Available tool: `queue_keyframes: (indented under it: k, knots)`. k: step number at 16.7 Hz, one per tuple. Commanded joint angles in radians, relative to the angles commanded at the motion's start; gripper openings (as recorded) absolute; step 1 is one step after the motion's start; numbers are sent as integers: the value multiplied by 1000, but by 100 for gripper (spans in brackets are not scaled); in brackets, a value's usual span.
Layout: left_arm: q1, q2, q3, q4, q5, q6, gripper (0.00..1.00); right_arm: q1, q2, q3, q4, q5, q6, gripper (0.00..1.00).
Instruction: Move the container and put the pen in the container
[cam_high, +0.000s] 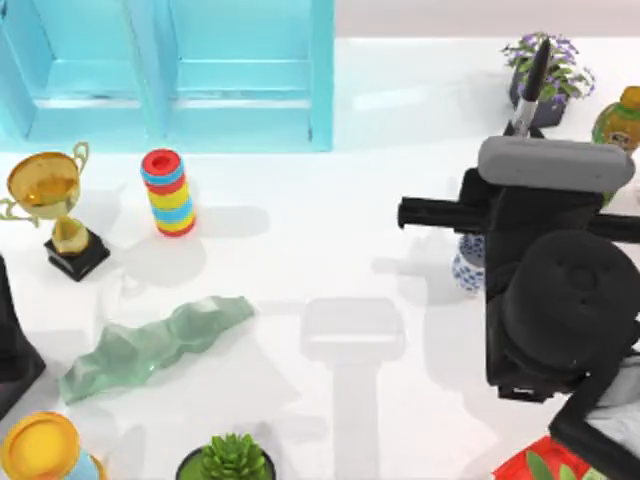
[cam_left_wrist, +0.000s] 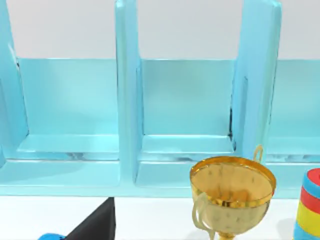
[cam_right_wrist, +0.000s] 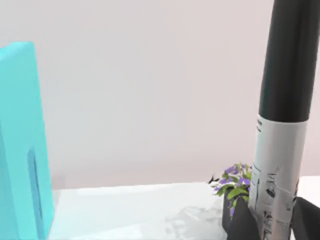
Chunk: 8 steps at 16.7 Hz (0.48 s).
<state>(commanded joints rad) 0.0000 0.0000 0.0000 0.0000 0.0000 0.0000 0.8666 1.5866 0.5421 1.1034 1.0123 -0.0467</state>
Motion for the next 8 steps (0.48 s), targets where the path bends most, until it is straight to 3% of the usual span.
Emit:
queue_keyframes:
  k: [6, 8]
  knots:
    - [0, 0, 0, 0, 0, 0, 100, -35, 36, 13, 22, -37, 2, 0]
    - [0, 0, 0, 0, 0, 0, 100, -35, 36, 13, 22, -37, 2, 15]
